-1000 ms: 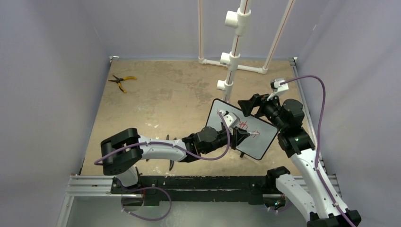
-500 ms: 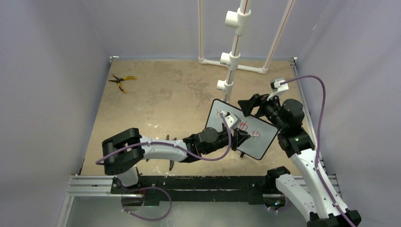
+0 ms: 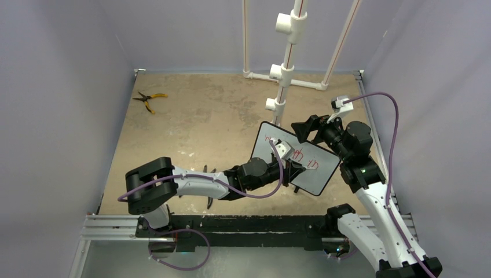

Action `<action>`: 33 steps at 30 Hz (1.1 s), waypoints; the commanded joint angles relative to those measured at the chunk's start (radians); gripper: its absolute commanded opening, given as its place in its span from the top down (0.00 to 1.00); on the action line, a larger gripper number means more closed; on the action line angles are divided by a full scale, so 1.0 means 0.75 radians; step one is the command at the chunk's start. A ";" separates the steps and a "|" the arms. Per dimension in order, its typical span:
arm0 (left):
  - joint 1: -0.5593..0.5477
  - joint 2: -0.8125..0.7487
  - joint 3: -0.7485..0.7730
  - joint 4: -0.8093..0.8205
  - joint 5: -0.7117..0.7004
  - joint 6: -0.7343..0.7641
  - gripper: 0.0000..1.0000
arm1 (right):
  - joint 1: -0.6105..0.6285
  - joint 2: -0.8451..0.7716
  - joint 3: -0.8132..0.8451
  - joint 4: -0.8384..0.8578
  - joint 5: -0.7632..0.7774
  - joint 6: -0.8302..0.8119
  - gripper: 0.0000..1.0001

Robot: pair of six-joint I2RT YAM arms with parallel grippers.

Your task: Write a sentence on the whiteboard

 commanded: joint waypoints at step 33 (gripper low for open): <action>0.091 -0.596 -0.119 -0.552 -0.002 0.053 1.00 | 0.006 0.046 0.008 0.065 -0.001 -0.025 0.06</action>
